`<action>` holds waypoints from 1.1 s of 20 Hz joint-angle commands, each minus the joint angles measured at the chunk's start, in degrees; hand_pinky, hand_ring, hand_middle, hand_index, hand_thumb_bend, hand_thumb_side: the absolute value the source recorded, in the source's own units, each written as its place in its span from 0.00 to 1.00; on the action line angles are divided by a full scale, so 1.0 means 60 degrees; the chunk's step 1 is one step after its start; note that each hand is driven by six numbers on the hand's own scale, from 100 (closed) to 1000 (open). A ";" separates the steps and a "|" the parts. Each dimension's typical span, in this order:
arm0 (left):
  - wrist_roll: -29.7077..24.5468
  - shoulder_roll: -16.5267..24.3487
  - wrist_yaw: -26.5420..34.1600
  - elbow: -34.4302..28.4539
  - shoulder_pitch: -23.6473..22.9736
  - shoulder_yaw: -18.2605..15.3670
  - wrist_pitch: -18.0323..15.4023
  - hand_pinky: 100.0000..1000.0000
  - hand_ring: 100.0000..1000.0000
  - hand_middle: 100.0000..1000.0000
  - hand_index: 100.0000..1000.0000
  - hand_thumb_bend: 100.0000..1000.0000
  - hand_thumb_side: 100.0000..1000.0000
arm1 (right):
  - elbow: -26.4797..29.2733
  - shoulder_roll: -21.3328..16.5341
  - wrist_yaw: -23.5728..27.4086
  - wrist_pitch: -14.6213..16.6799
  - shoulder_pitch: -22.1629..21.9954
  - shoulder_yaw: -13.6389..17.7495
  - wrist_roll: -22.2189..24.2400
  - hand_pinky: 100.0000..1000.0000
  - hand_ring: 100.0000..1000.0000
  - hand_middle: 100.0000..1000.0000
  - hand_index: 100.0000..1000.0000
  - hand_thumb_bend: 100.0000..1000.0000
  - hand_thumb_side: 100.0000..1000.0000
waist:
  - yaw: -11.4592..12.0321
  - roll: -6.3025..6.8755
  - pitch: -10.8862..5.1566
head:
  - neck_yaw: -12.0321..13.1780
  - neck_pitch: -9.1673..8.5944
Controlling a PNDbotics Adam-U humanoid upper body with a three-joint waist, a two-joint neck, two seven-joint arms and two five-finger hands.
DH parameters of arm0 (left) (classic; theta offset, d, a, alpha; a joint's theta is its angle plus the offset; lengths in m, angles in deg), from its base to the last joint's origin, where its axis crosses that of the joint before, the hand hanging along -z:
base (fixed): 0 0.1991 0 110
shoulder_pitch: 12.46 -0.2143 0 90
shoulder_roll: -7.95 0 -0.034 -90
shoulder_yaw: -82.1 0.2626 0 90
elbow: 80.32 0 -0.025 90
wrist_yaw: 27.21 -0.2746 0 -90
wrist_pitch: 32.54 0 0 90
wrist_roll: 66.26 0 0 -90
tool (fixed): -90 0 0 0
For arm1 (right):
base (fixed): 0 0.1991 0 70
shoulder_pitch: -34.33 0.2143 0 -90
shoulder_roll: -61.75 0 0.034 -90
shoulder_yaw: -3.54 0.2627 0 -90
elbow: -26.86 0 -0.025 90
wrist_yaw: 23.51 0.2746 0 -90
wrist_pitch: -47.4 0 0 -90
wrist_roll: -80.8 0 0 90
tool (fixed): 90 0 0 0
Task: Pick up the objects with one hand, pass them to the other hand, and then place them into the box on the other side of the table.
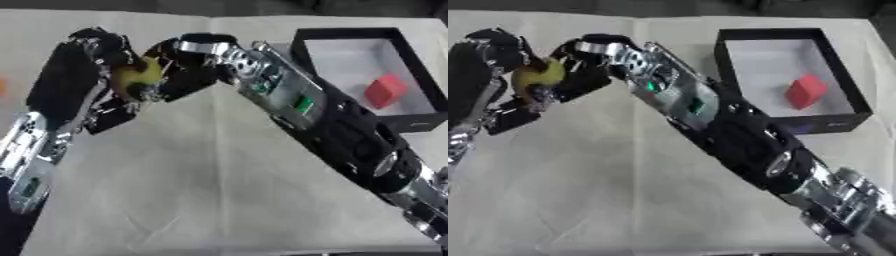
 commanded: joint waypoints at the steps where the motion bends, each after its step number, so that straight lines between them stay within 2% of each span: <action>1: 0.0143 -0.0045 -0.0136 -0.0192 0.0187 -0.0057 -0.0102 0.54 0.38 0.32 0.45 0.00 0.00 | -0.0094 -0.0023 0.0937 -0.0242 0.0100 0.0031 -0.0540 0.86 0.73 0.41 0.64 0.13 0.07 | 0.0014 0.0032 -0.0159 | -0.0050 0.0024; 2: 0.0176 -0.0051 -0.0206 -0.0182 0.0187 -0.0062 -0.0121 0.54 0.38 0.32 0.46 0.00 0.00 | -0.0134 -0.0016 0.1274 -0.0307 0.0096 0.0025 -0.0730 0.86 0.69 0.35 0.57 0.07 0.02 | 0.0014 0.0032 -0.0161 | -0.0053 0.0029; 3: 0.0210 -0.0057 -0.0268 -0.0171 0.0185 -0.0067 -0.0137 0.55 0.39 0.33 0.47 0.00 0.00 | -0.0176 -0.0010 0.1594 -0.0372 0.0093 0.0029 -0.0948 0.85 0.66 0.29 0.51 0.08 0.00 | 0.0015 0.0033 -0.0164 | -0.0062 0.0035; 6: 0.0302 -0.0074 -0.0381 -0.0122 0.0181 -0.0065 -0.0165 0.56 0.41 0.36 0.50 0.00 0.00 | -0.0191 -0.0010 0.2495 -0.0520 0.0082 -0.0008 -0.1515 0.84 0.60 0.20 0.43 0.17 0.00 | 0.0018 0.0036 -0.0177 | -0.0088 0.0053; 9: 0.0364 -0.0085 -0.0445 -0.0070 0.0164 -0.0073 -0.0110 0.62 0.47 0.45 0.61 0.30 0.00 | -0.0110 -0.0063 0.3073 -0.0581 0.0064 -0.0045 -0.1915 0.84 0.57 0.19 0.41 0.24 0.00 | 0.0005 0.0035 -0.0194 | -0.0109 0.0083; 10: 0.0377 -0.0083 -0.0451 -0.0054 0.0157 -0.0081 -0.0057 0.66 0.52 0.50 0.65 0.42 0.00 | -0.0078 -0.0085 0.3221 -0.0596 0.0050 -0.0042 -0.2008 0.83 0.56 0.18 0.41 0.27 0.00 | 0.0000 0.0037 -0.0200 | -0.0114 0.0094; 11: 0.0397 -0.0080 -0.0457 -0.0047 0.0150 -0.0097 0.0022 0.70 0.59 0.58 0.74 0.52 0.00 | -0.0041 -0.0112 0.3368 -0.0609 0.0033 -0.0027 -0.2092 0.83 0.56 0.18 0.41 0.29 0.00 | -0.0004 0.0039 -0.0205 | -0.0115 0.0103; 12: 0.0412 -0.0073 -0.0464 -0.0044 0.0142 -0.0113 0.0113 0.71 0.61 0.61 0.77 0.53 0.00 | 0.0003 -0.0140 0.3506 -0.0614 0.0010 0.0003 -0.2188 0.83 0.55 0.18 0.41 0.30 0.00 | -0.0009 0.0039 -0.0208 | -0.0117 0.0111; 14: 0.0366 -0.0049 -0.0525 -0.0023 0.0131 -0.0132 0.0285 0.79 0.74 0.76 0.89 0.70 0.00 | 0.0076 -0.0187 0.3804 -0.0620 -0.0050 0.0096 -0.2434 0.83 0.55 0.18 0.41 0.32 0.00 | -0.0022 0.0045 -0.0215 | -0.0119 0.0127; 15: 0.0298 -0.0036 -0.0611 -0.0016 0.0121 -0.0155 0.0384 0.81 0.75 0.77 0.91 0.73 0.03 | 0.0127 -0.0221 0.3972 -0.0605 -0.0088 0.0152 -0.2560 0.83 0.55 0.18 0.41 0.24 0.00 | -0.0027 0.0049 -0.0219 | -0.0120 0.0133; 16: 0.0239 -0.0028 -0.0652 -0.0002 0.0095 -0.0201 0.0514 0.81 0.75 0.79 0.93 0.77 0.12 | 0.0185 -0.0270 0.4128 -0.0585 -0.0131 0.0215 -0.2681 0.83 0.55 0.18 0.41 0.32 0.00 | -0.0033 0.0053 -0.0221 | -0.0119 0.0136; 18: 0.0106 0.0029 -0.0585 0.0048 0.0033 -0.0333 0.0832 0.81 0.76 0.79 0.94 0.80 0.24 | 0.0318 -0.0428 0.4386 -0.0542 -0.0239 0.0375 -0.2911 0.83 0.54 0.18 0.41 0.32 0.00 | -0.0042 0.0068 -0.0229 | -0.0111 0.0150; 20: -0.0021 0.0155 -0.0446 0.0063 -0.0016 -0.0448 0.1112 0.81 0.75 0.79 0.94 0.81 0.27 | 0.0456 -0.0642 0.4605 -0.0500 -0.0360 0.0552 -0.3125 0.83 0.54 0.18 0.41 0.32 0.00 | -0.0052 0.0088 -0.0241 | -0.0099 0.0154; 21: -0.0084 0.0234 -0.0374 0.0061 -0.0039 -0.0490 0.1203 0.80 0.75 0.79 0.94 0.81 0.29 | 0.0519 -0.0751 0.4717 -0.0478 -0.0426 0.0650 -0.3232 0.83 0.53 0.18 0.41 0.19 0.00 | -0.0061 0.0101 -0.0246 | -0.0096 0.0154; 22: -0.0150 0.0323 -0.0296 0.0055 -0.0062 -0.0526 0.1257 0.80 0.74 0.78 0.94 0.81 0.30 | 0.0571 -0.0866 0.4838 -0.0445 -0.0495 0.0768 -0.3354 0.83 0.53 0.18 0.41 0.32 0.00 | -0.0070 0.0115 -0.0251 | -0.0092 0.0160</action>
